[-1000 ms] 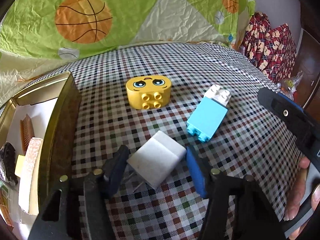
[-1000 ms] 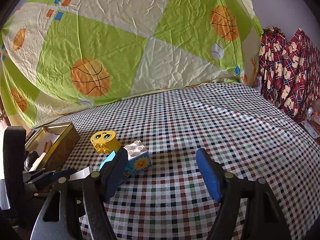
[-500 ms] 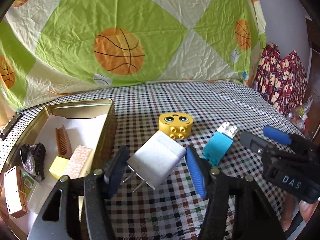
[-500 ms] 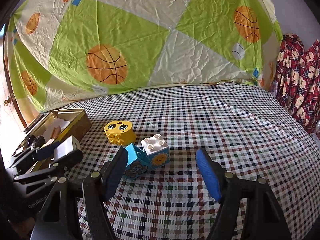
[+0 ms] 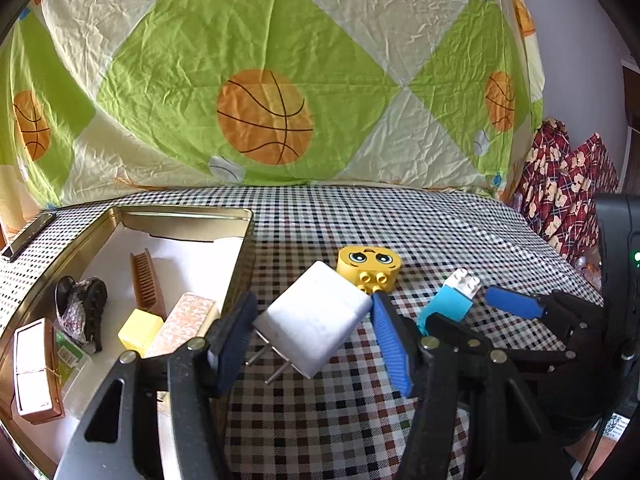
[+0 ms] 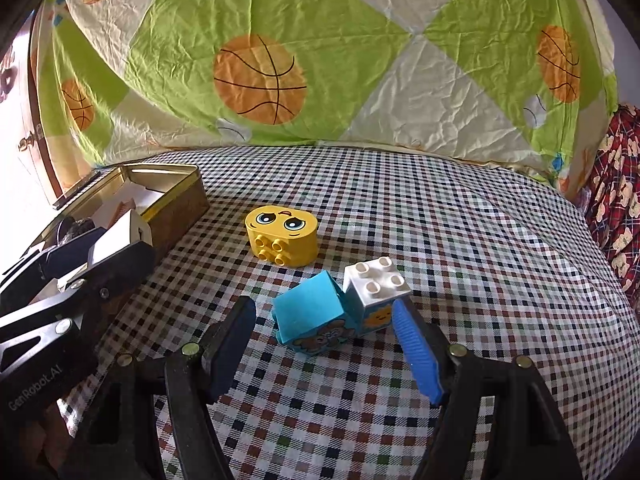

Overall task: Organize rigid objects
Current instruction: 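Grasp the blue toy block with the right gripper while the left holds the charger, then lift the charger and blue block off the cloth with both grippers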

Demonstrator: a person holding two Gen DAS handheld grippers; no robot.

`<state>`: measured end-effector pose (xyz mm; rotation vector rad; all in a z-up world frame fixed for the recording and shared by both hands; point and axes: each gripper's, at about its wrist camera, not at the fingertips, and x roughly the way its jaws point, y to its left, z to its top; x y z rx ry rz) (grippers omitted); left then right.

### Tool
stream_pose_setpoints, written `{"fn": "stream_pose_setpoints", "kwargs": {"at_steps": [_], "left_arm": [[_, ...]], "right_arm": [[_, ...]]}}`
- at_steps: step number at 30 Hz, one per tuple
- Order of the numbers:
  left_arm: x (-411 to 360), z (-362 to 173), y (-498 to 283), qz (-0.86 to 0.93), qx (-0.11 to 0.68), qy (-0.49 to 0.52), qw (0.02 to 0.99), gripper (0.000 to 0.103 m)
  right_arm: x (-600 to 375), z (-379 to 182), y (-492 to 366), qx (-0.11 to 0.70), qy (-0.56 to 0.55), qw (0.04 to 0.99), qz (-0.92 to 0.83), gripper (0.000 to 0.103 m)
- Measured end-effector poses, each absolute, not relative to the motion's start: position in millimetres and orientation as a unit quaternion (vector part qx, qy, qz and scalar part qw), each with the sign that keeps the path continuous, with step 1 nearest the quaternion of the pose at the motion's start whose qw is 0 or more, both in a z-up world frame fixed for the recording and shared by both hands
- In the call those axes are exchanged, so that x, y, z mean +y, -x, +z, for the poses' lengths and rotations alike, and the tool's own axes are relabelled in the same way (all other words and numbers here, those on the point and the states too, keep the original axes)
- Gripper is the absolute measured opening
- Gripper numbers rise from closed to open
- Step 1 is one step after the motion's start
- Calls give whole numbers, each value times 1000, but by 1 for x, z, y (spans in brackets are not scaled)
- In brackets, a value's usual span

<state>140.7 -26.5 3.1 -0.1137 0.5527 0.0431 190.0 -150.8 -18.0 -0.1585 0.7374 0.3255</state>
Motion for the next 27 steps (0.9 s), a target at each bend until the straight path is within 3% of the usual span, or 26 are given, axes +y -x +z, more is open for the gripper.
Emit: {"fn": "stream_pose_setpoints", "kwargs": {"at_steps": [4, 5, 7, 8, 27], "left_arm": [[-26, 3, -141, 18, 275, 60, 959, 59], [-26, 2, -141, 17, 276, 61, 959, 59], [-26, 2, -141, 14, 278, 64, 958, 59], [-26, 2, -141, 13, 278, 65, 958, 59], [-30, 7, -133, 15, 254, 52, 966, 59]], "right_arm": [[-146, -24, -196, 378, 94, 909, 147, 71], [-145, -25, -197, 383, 96, 907, 149, 68], [-143, -27, -200, 393, 104, 902, 144, 50], [-142, -28, -201, 397, 107, 901, 141, 49], [-153, -5, -175, 314, 77, 933, 156, 48]]}}
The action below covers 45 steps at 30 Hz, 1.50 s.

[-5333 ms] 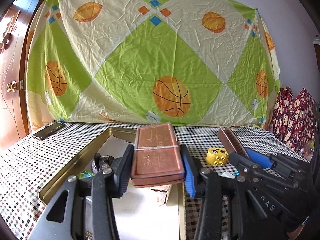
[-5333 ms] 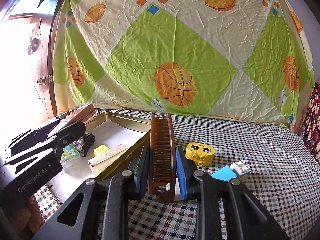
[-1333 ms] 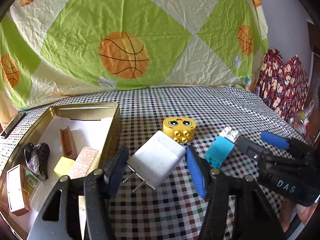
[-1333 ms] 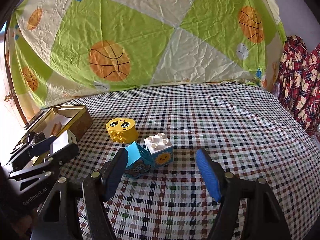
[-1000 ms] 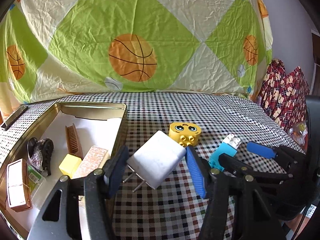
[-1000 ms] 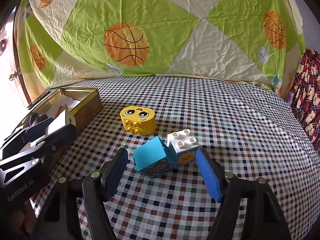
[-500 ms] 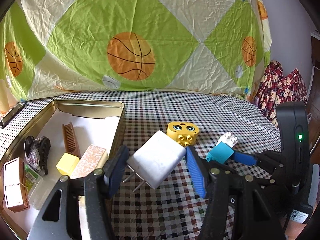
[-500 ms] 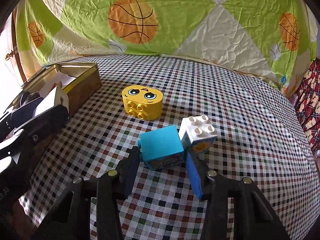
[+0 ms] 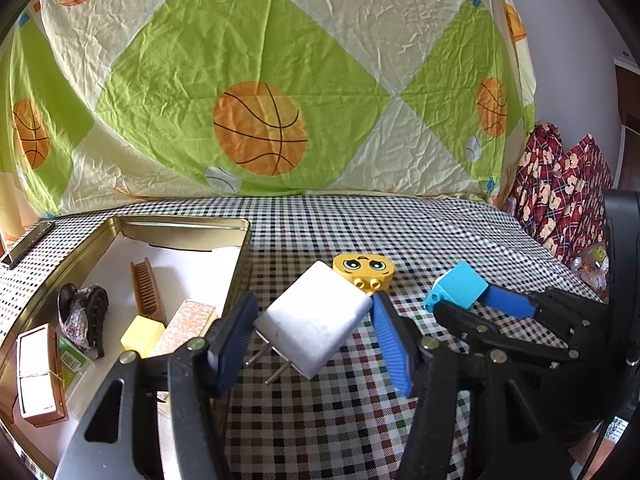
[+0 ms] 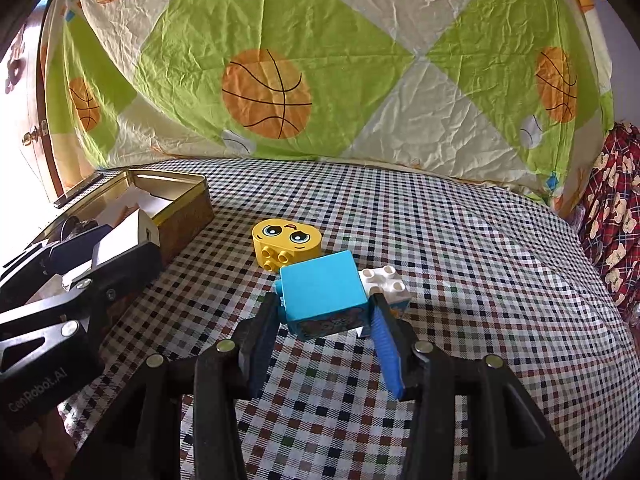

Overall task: Organize rigid objects
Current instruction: 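Lift the charger and blue block off the cloth with both grippers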

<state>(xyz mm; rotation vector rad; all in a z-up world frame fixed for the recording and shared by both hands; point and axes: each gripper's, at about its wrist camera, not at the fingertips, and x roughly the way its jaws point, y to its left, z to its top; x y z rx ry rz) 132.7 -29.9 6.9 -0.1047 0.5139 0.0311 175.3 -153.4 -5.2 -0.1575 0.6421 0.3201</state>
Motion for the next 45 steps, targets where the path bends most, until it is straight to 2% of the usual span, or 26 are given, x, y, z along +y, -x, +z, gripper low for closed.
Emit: {"fn": "stream_pose_setpoints", "kwargs": {"at_steps": [24, 45], "left_arm": [[-33, 15, -118, 26, 213, 34, 976, 59], [-35, 21, -100, 42, 166, 23, 985, 59]], "right_arm": [[-169, 10, -144, 226, 38, 961, 154, 48], [-175, 16, -132, 192, 17, 971, 141, 48]]}}
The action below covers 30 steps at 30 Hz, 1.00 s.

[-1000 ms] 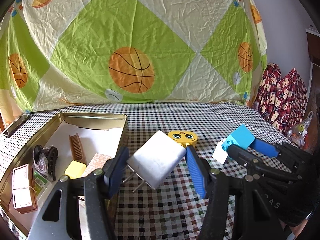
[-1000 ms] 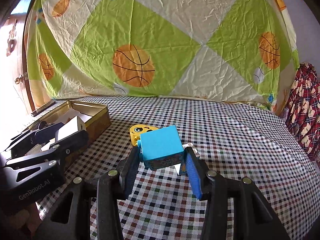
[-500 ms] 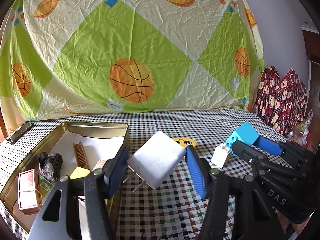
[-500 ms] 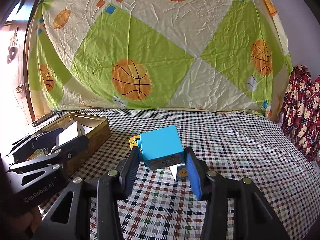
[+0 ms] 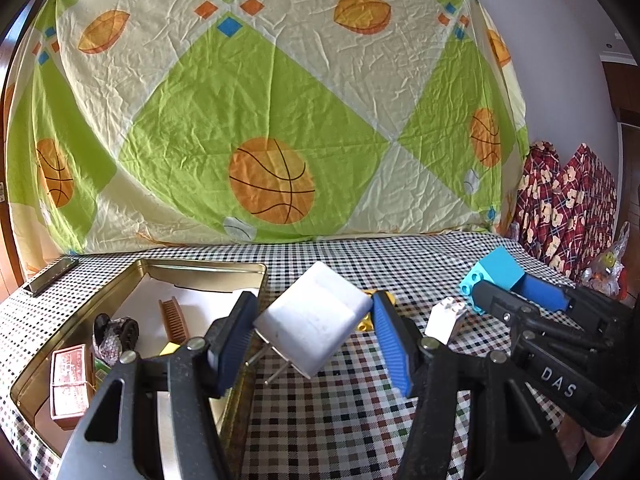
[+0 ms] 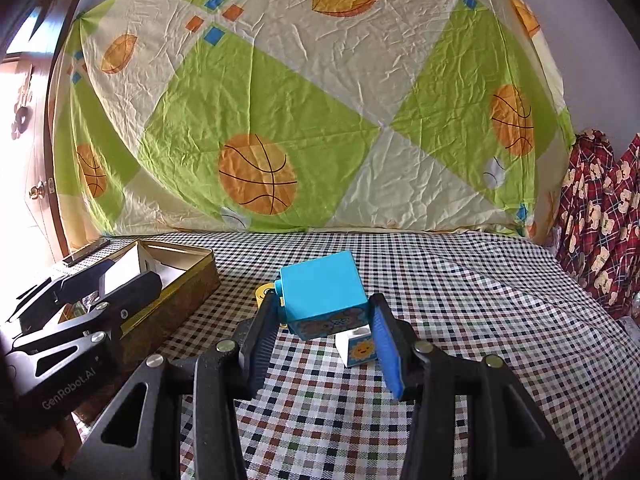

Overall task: Organize rigid objects
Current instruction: 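Lift the charger and blue block off the cloth with both grippers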

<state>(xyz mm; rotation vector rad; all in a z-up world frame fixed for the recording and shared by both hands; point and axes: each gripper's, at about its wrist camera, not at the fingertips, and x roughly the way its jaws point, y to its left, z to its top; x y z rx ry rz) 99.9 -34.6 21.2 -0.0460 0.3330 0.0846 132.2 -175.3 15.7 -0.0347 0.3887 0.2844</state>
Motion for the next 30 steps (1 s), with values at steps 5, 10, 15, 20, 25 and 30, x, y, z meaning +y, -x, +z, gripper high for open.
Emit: {"fn": "stream_pose_setpoints", "kwargs": {"at_steps": [5, 10, 15, 20, 25, 30], "left_arm": [[-34, 22, -98, 43, 164, 22, 985, 59], [-34, 23, -98, 42, 165, 20, 985, 59], [-34, 23, -98, 43, 162, 21, 986, 59], [-33, 22, -96, 44, 160, 22, 986, 59], [-28, 23, -92, 48, 157, 27, 986, 59], [-24, 23, -87, 54, 150, 25, 987, 59]], "right_arm": [[-175, 18, -126, 179, 11, 973, 143, 48], [-173, 19, -123, 170, 9, 974, 146, 48], [-172, 21, -118, 157, 5, 976, 149, 48], [-170, 23, -114, 149, 2, 977, 152, 48], [-169, 25, -111, 142, 0, 978, 155, 48], [-167, 25, -110, 142, -1, 977, 158, 48]]}}
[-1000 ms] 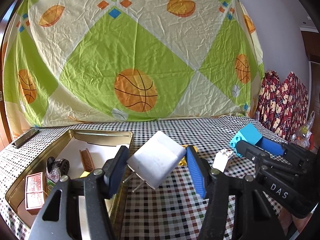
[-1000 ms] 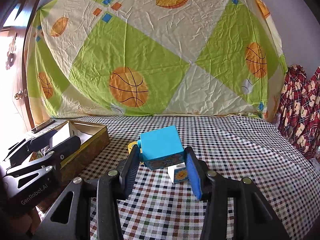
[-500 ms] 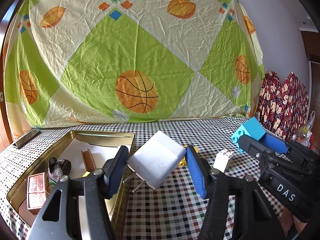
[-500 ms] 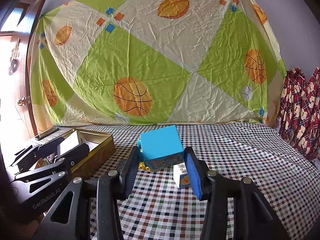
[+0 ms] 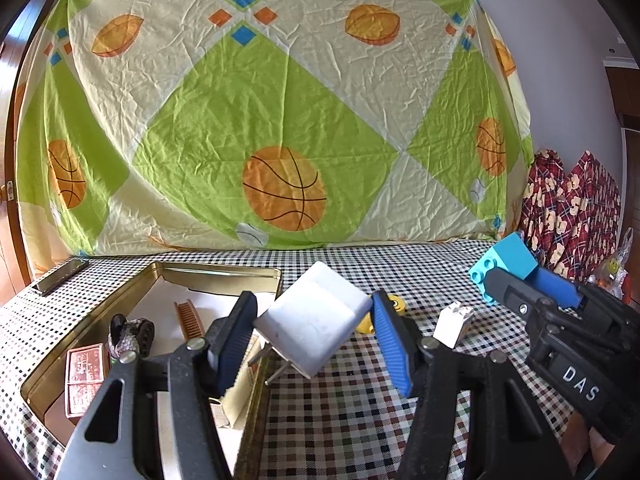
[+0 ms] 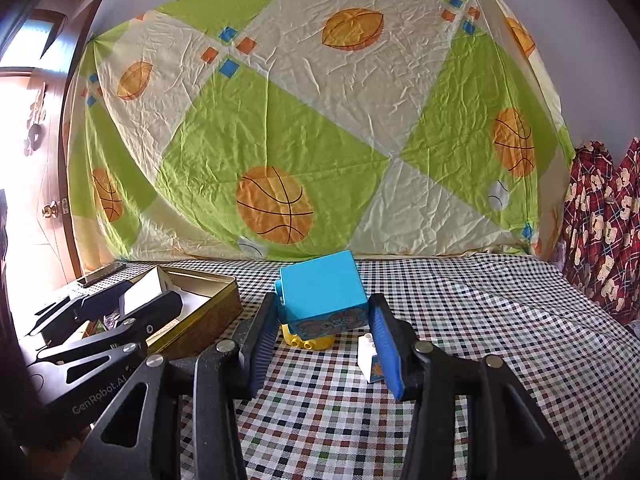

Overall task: Organize rigid objects
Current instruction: 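Lift the charger and blue block off the cloth with both grippers, then carry the charger and blue block over the gold tin with both grippers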

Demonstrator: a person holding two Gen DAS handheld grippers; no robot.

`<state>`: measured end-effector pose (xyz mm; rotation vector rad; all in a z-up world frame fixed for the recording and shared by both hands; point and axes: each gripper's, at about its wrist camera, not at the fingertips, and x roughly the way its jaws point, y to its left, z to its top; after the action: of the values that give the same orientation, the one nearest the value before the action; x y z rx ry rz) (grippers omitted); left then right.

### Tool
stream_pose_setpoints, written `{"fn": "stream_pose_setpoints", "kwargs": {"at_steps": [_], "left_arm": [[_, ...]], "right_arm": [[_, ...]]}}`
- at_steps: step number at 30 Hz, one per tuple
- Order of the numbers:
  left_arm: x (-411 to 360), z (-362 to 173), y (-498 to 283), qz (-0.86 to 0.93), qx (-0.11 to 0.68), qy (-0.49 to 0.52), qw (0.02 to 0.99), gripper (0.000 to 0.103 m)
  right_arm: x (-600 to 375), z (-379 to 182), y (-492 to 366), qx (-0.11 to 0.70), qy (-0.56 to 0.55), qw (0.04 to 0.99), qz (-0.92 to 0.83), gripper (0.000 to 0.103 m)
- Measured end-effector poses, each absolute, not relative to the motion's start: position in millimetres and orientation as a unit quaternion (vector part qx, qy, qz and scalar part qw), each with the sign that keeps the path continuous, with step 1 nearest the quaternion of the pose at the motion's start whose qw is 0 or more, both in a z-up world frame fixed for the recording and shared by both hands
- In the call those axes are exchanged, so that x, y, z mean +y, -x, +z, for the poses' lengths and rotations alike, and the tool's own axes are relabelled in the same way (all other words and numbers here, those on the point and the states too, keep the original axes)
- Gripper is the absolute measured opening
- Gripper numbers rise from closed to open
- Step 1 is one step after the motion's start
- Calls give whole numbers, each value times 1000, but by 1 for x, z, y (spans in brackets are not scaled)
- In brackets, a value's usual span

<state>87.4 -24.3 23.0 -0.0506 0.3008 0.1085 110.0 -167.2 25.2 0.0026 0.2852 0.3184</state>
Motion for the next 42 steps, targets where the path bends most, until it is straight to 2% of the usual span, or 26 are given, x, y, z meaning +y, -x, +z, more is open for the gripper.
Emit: {"fn": "stream_pose_setpoints", "kwargs": {"at_steps": [42], "left_arm": [[29, 20, -70, 81, 163, 62, 981, 59]], "right_arm": [[-105, 23, -105, 146, 15, 965, 220, 48]]}}
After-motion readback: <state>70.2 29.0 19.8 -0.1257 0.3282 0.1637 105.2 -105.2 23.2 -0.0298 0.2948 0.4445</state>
